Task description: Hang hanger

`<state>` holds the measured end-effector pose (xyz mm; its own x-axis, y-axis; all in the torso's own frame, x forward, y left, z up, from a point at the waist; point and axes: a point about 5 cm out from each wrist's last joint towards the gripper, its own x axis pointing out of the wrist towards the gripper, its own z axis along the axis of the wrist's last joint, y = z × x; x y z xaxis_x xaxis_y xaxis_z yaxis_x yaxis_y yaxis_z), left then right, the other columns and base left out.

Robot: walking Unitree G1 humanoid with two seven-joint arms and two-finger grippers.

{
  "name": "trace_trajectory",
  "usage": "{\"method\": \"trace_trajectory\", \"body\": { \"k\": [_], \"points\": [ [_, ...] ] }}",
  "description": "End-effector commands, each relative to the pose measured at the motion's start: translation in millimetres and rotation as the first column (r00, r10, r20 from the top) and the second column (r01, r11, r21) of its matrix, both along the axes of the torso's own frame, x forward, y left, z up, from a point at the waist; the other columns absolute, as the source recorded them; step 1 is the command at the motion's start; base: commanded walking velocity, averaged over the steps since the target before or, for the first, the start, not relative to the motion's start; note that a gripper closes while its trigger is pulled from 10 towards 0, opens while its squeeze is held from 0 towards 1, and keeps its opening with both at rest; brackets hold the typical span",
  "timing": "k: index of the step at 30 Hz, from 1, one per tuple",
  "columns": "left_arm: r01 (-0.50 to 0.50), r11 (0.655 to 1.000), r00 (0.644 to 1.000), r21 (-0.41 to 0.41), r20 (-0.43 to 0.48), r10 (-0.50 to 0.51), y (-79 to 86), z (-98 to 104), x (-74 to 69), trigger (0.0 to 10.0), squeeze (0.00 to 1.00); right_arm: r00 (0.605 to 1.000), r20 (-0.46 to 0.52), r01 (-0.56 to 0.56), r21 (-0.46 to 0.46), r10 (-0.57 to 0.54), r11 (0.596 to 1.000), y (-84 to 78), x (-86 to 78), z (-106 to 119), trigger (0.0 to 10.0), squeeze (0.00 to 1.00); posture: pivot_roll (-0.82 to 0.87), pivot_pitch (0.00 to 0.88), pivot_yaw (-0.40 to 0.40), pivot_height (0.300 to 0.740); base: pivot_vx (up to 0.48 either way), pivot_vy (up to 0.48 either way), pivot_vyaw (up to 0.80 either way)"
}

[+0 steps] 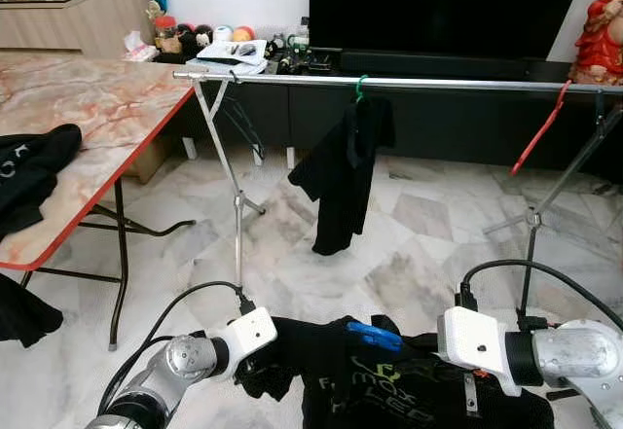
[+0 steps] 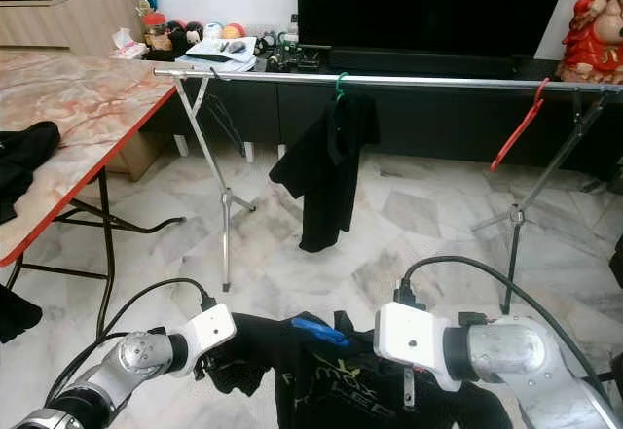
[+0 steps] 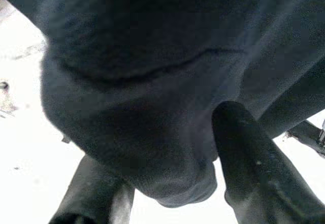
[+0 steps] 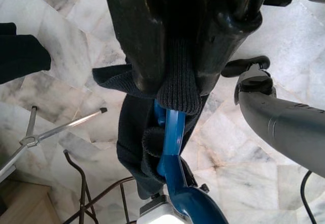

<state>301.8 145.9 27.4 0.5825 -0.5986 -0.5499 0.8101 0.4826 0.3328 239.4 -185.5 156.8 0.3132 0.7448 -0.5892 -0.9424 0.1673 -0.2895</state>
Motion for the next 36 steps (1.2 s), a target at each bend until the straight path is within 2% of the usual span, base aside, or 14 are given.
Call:
{"method": "trace_trajectory", "body": {
  "k": [1, 24, 30, 36],
  "points": [
    [0.008, 1.000, 1.000, 0.018, -0.003, -0.008, 1.0, -1, -0.5, 0.0, 0.00, 0.998, 0.052, -0.020, 0.014, 0.019, 1.000, 5.1, 1.1, 11, 10.0, 0.00, 0.02, 0.073, 0.035, 0.740, 0.000, 0.000, 0.00],
    [-0.011, 1.000, 1.000, 0.011, 0.004, 0.011, 4.3, -2, -1.7, 0.0, 0.00, 0.999, 0.054, 0.000, 0.003, 0.000, 1.000, 5.6, 3.8, 4, 10.0, 0.00, 0.03, 0.053, 0.035, 0.740, 0.000, 0.000, 0.00],
    [-0.028, 0.999, 1.000, 0.018, 0.011, 0.028, 7.8, -1, -0.2, 0.0, 0.00, 0.997, 0.065, 0.044, -0.045, -0.041, 0.998, -0.7, 7.2, -2, 10.0, 0.00, 0.03, 0.051, 0.034, 0.740, 0.000, 0.000, 0.00],
    [-0.064, 0.998, 0.998, 0.029, 0.016, 0.063, 12.0, -2, 0.4, 0.0, 0.00, 0.988, 0.094, 0.131, -0.132, -0.119, 0.983, -14.6, 14.2, -12, 10.0, 0.00, 0.03, 0.054, 0.035, 0.740, 0.000, 0.000, 0.00]
  ]
}}
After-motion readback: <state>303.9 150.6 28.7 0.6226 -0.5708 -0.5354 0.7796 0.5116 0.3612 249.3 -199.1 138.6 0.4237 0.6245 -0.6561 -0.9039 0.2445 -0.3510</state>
